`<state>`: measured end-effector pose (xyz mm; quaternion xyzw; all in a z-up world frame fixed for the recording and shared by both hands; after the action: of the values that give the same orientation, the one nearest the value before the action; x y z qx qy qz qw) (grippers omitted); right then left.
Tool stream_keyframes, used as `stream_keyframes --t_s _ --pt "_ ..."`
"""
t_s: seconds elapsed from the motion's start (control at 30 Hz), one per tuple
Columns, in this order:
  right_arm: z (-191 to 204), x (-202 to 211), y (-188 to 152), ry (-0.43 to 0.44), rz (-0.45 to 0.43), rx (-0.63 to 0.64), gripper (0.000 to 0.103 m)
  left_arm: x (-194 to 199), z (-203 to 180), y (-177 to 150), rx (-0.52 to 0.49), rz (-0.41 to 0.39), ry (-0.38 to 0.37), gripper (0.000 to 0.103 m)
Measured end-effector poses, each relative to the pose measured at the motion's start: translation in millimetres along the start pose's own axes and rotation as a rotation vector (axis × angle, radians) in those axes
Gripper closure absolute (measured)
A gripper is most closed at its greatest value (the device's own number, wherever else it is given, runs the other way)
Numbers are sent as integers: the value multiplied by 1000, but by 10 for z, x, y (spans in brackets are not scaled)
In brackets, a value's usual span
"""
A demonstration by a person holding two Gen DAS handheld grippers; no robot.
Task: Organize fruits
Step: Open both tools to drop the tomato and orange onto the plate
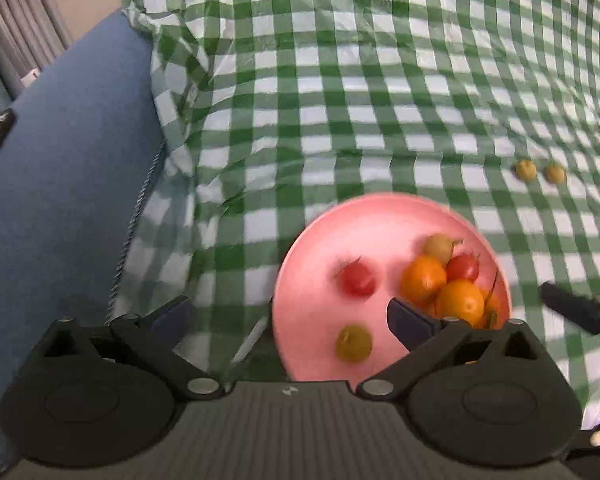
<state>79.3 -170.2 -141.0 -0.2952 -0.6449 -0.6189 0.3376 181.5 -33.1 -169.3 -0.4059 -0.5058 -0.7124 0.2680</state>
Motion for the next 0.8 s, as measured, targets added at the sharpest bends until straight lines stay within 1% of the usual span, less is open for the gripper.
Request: stream_keyframes --t_s 0.1,0.2,0.27,0.37,0.43,0.5,0.6,0.7,0.8 --pt "24 328 -97 8 -22 -25 13 210 100 -250 5 14 33 0" --pt "35 678 -214 6 -33 -77 10 526 183 -594 19 -10 67 0" --pt "59 885 -265 12 -46 -107 7 707 230 -788 27 -11 90 0" --pt "101 1159 -307 19 -66 -125 6 972 273 -1025 48 -26 96 0" --pt "136 1307 -329 18 -81 -130 6 1128 253 -1122 37 -54 108 0" --pt "155 1465 -339 -1 -117 -137 6 1242 219 -1180 24 -79 118 0" --pt "173 1691 -336 -31 -170 -132 5 1413 187 -1218 25 -113 105 0" --pt "176 1889 -358 -48 -214 -130 4 1612 168 -1268 27 -157 110 0" --pt "176 2030 -396 -54 -239 -140 3 1768 162 -1319 34 -187 112 0"
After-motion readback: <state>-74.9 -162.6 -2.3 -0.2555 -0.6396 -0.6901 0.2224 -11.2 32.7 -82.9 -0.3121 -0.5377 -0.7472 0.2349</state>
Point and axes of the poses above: each gripper's, at about its wrist camera, not at the fingertips, and x roughly against the way its jaws point, z to its left, y to its top, the point moved 4 cm from there along -x, roughly the way its jaws point, and after that the axes turned 2 degrees about x, right-handed, at the moved point
